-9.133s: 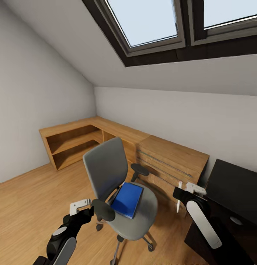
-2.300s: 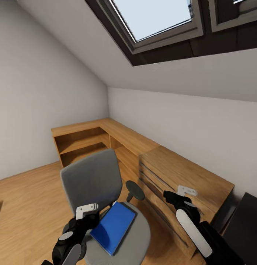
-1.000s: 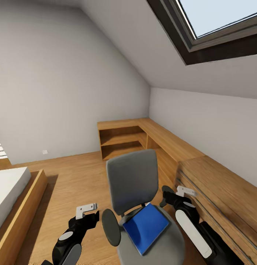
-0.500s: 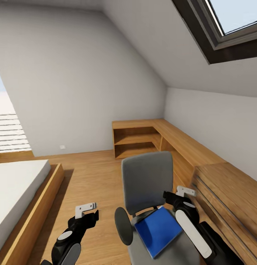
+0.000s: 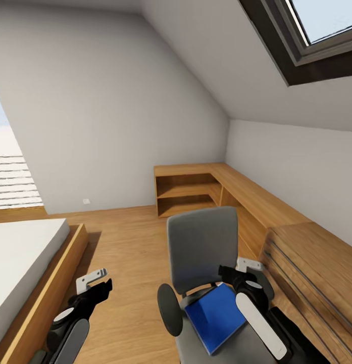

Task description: In the bedroom, organize the workspace by keeping the computer under the desk, ensuring the monitor is on the desk, placing the keyboard on the desk next to the monitor, placing the mouse on the desk next to the keyboard, moving the folder from the swivel chair onto the desk next to the mouse, stacking the notebook on top of the folder with the pen on top of the notebook, and positioning the swivel chair next to the desk.

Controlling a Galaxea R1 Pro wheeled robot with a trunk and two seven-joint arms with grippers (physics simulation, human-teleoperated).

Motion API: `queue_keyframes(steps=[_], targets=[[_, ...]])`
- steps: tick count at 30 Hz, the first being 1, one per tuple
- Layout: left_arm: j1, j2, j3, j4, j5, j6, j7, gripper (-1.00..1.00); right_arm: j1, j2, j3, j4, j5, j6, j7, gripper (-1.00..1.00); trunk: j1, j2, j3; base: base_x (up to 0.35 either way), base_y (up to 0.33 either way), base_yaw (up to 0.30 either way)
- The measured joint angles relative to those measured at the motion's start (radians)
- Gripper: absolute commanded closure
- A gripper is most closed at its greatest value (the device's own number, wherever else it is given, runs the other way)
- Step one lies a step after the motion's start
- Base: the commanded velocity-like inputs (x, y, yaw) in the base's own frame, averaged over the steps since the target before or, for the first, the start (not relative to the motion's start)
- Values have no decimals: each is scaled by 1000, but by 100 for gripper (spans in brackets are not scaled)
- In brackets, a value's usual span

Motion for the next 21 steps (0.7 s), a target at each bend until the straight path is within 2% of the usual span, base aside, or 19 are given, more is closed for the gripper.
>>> queue_keyframes(steps=[7, 9, 16, 17, 20, 21], targets=[[0, -1, 6, 0, 2, -3, 1, -100, 0, 0, 2, 2, 0, -1, 2, -100, 27, -49, -22, 0, 0, 0], [0, -2, 4, 0, 3, -1, 1, -100, -1, 1, 1, 73, 0, -3, 7, -100, 35, -63, -29, 0, 0, 0], [0, -2, 5, 0, 2, 0, 1, -100, -2, 2, 0, 103, 9, -46, 8, -100, 61, -112, -51, 0, 0, 0], [0, -3, 4, 0, 3, -1, 1, -100, -2, 1, 1, 121, 20, -57, 50, -100, 65, -119, -54, 0, 0, 0], [0, -3, 4, 0, 2, -1, 1, -100, -2, 1, 0, 144, 41, -59, 113, -100, 77, -140, -63, 0, 0, 0], [0, -3, 4, 0, 2, -2, 1, -100, -2, 0, 0, 196, 102, -98, 220, -100, 81, -147, -66, 0, 0, 0]])
